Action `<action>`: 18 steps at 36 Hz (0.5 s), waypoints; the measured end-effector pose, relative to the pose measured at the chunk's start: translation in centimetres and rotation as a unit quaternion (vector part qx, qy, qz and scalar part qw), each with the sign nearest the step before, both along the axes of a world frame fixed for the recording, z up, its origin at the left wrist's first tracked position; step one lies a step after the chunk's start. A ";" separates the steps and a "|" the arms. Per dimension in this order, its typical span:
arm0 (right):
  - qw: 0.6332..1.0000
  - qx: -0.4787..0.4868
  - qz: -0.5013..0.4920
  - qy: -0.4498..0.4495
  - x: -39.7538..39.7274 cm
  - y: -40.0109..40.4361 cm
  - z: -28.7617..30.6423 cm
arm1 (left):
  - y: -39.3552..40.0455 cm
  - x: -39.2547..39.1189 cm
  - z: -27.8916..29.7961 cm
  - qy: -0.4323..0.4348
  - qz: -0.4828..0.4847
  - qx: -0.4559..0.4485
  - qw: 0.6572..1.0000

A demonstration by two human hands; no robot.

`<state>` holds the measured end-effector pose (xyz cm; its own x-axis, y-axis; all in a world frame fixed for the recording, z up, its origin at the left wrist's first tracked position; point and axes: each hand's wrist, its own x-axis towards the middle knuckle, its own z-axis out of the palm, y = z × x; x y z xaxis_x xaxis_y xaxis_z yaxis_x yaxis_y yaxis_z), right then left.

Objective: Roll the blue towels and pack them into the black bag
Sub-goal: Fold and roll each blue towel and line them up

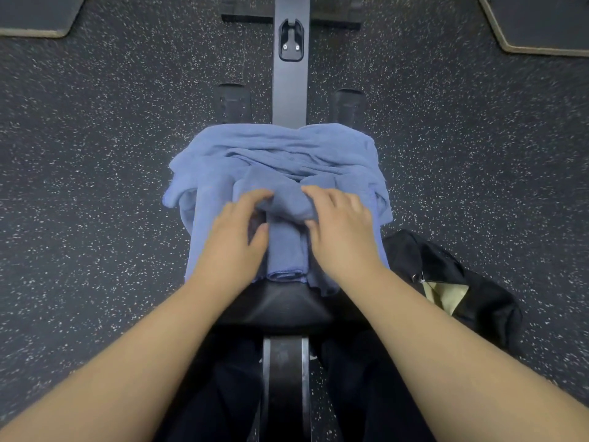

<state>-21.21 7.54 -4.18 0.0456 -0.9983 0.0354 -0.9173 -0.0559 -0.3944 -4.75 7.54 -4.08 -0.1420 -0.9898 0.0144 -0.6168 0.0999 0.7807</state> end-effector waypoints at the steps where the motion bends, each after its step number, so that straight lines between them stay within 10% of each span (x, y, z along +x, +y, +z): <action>1: 1.000 0.007 -0.001 -0.001 0.0 0.0 0.2 | -0.1 -0.1 -0.1 0.035 -0.008 0.022 0.999; 18: 0.962 0.168 0.074 -0.203 1.0 0.9 1.8 | -0.5 -0.9 1.6 0.283 0.005 0.133 0.950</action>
